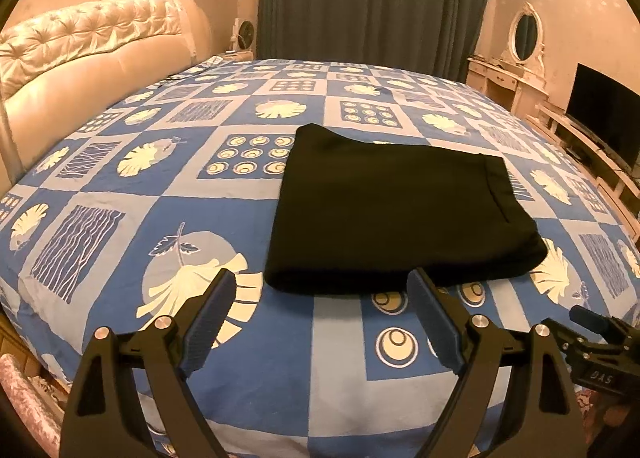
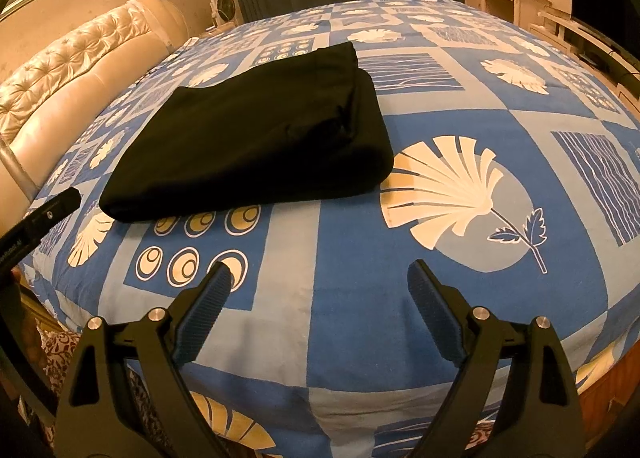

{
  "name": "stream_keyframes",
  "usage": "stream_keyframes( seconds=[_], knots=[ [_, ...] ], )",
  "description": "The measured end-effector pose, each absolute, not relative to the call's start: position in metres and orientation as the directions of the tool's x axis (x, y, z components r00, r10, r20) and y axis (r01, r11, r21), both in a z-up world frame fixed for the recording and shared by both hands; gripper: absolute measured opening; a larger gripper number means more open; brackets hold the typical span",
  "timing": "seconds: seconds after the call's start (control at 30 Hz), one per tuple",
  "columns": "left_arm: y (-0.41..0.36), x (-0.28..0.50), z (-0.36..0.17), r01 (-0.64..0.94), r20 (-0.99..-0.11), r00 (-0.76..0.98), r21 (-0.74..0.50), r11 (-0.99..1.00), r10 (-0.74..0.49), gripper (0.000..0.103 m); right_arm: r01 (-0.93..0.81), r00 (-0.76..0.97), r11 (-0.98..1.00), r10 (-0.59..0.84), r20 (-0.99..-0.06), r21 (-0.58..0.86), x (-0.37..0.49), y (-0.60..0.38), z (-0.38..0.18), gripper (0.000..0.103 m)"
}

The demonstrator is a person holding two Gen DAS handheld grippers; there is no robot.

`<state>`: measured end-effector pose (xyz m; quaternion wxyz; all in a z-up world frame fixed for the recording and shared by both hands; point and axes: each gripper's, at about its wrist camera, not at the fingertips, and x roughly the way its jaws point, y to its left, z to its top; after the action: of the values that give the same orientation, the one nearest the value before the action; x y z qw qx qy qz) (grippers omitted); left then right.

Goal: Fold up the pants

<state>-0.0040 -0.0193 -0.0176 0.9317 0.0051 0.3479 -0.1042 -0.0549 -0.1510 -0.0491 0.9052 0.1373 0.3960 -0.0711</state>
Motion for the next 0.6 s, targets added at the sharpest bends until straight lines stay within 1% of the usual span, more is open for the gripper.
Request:
stream_keyframes(
  seconds=[0.1, 0.23, 0.27, 0.3, 0.37, 0.4, 0.5, 0.6],
  knots=[
    [-0.020, -0.004, -0.016, 0.204, -0.647, 0.735, -0.077, 0.976, -0.204, 0.086, 0.238, 0.676, 0.952, -0.019, -0.736, 0.194, -0.055, -0.151, -0.049, 0.090],
    [-0.026, -0.001, -0.015, 0.199, -0.674, 0.716, -0.055, 0.978, -0.184, 0.086, 0.238, 0.676, 0.951, -0.017, -0.736, 0.196, -0.055, -0.151, -0.049, 0.090],
    [-0.026, -0.002, -0.014, 0.196, -0.669, 0.720, -0.056, 0.979, -0.183, 0.086, 0.239, 0.676, 0.951, -0.018, -0.737, 0.196, -0.055, -0.152, -0.049, 0.090],
    [-0.027, -0.003, -0.013, 0.185, -0.657, 0.734, -0.048, 0.982, -0.170, 0.086, 0.240, 0.676, 0.950, -0.017, -0.737, 0.198, -0.055, -0.152, -0.050, 0.090],
    [-0.029, -0.008, -0.006, 0.120, -0.590, 0.803, 0.013, 0.993, -0.089, 0.086, 0.242, 0.673, 0.950, -0.016, -0.739, 0.199, -0.056, -0.150, -0.052, 0.090],
    [-0.031, -0.006, -0.005, 0.112, -0.582, 0.810, 0.031, 0.993, -0.073, 0.086, 0.243, 0.672, 0.949, -0.017, -0.741, 0.200, -0.056, -0.151, -0.052, 0.090],
    [-0.034, 0.003, -0.002, 0.127, -0.585, 0.807, 0.033, 0.991, -0.084, 0.086, 0.246, 0.668, 0.944, -0.002, -0.744, 0.219, -0.057, -0.155, -0.054, 0.090],
    [-0.029, 0.024, -0.003, 0.189, -0.601, 0.791, 0.056, 0.980, -0.118, 0.086, 0.238, 0.692, 0.937, 0.022, -0.722, 0.257, -0.053, -0.173, -0.044, 0.090]
  ],
)
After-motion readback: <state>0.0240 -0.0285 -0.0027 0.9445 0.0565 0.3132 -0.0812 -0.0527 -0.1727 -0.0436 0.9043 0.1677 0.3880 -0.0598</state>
